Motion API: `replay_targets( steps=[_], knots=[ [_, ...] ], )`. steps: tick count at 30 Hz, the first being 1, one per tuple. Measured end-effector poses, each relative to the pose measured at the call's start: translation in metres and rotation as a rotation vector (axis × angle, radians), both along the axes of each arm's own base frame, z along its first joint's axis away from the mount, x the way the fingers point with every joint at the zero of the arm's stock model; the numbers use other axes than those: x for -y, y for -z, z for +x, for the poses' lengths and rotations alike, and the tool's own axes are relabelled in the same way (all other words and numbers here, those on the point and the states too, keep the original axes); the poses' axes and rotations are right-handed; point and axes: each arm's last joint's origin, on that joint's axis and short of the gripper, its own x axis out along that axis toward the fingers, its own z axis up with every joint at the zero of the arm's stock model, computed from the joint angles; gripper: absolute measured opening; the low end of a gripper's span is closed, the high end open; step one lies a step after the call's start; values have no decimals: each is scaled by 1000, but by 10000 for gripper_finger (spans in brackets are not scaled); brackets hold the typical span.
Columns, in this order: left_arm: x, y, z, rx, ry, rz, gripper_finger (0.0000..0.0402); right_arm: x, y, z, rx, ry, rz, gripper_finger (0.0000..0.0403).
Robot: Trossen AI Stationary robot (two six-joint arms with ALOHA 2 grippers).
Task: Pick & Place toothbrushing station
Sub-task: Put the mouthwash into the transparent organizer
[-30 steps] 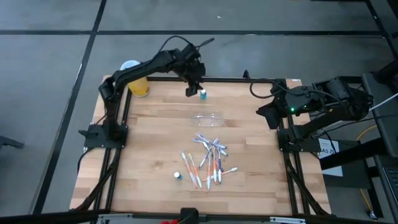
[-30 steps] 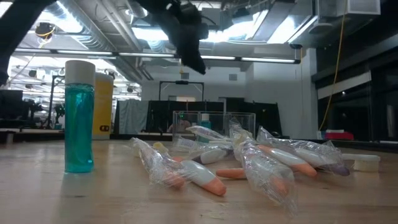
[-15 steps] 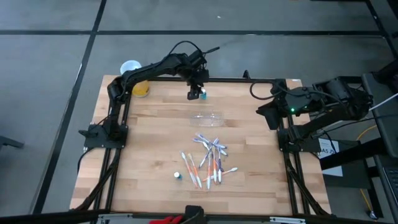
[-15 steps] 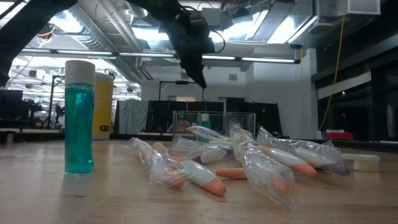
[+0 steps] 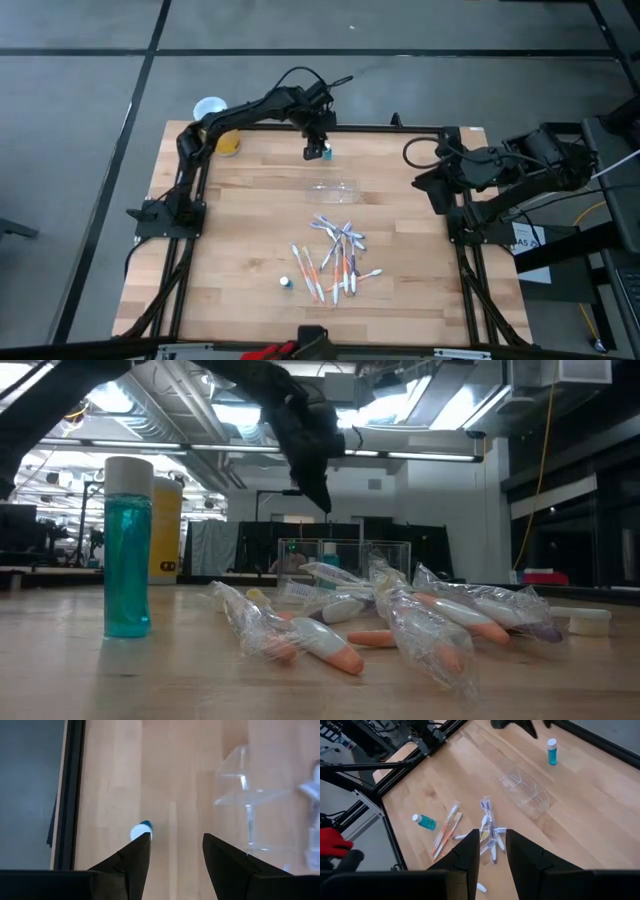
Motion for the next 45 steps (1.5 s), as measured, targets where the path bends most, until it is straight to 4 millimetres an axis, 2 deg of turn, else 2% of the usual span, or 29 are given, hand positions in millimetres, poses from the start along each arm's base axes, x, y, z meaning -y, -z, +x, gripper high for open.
replay_targets(
  steps=[15,21,32,45],
  knots=[
    [-10,34,10,-79,-14,11,178,-6,-4,3,49,-44,11,98],
    [-15,33,12,-62,-36,71,180,-8,-6,5,77,-55,19,98],
    [-20,33,9,-42,-56,20,205,-9,-6,5,81,-66,27,98],
    [-21,32,11,-13,-66,20,206,-9,-7,5,87,-72,34,98]
  ],
)
